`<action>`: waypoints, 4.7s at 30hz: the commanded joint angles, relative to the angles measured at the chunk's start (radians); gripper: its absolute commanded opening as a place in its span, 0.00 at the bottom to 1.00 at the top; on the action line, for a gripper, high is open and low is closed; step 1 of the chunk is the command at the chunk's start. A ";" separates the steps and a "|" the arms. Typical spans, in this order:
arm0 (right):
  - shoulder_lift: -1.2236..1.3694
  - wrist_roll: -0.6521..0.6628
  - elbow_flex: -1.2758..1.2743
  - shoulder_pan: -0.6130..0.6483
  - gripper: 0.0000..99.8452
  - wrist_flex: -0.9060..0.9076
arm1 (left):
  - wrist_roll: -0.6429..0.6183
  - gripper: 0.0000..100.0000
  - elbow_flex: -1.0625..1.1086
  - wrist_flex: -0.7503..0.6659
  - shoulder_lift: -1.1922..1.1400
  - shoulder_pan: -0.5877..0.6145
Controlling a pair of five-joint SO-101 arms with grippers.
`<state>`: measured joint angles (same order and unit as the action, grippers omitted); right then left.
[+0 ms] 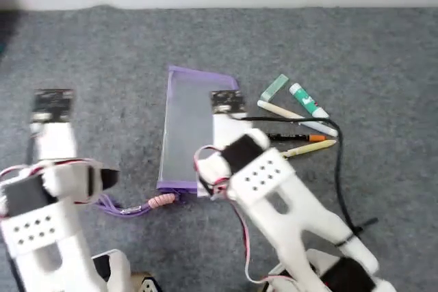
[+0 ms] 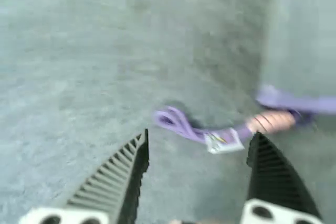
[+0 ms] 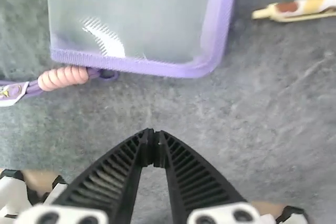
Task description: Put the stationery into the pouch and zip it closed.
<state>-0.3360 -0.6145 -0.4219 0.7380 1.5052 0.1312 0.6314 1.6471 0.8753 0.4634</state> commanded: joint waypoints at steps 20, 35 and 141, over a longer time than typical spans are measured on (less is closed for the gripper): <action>0.527 -0.107 0.400 0.295 0.01 -0.331 | -0.014 0.29 -0.033 -0.021 0.058 0.127; 0.740 0.040 0.400 0.315 0.01 -0.219 | -0.015 0.29 -0.033 -0.009 0.057 0.124; 0.128 0.192 0.494 0.176 0.01 0.188 | 0.025 0.29 -0.081 0.020 0.052 -0.055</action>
<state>-0.1381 -0.4350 0.0675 0.9406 1.7323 0.1358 0.6130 1.6364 0.9183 0.5109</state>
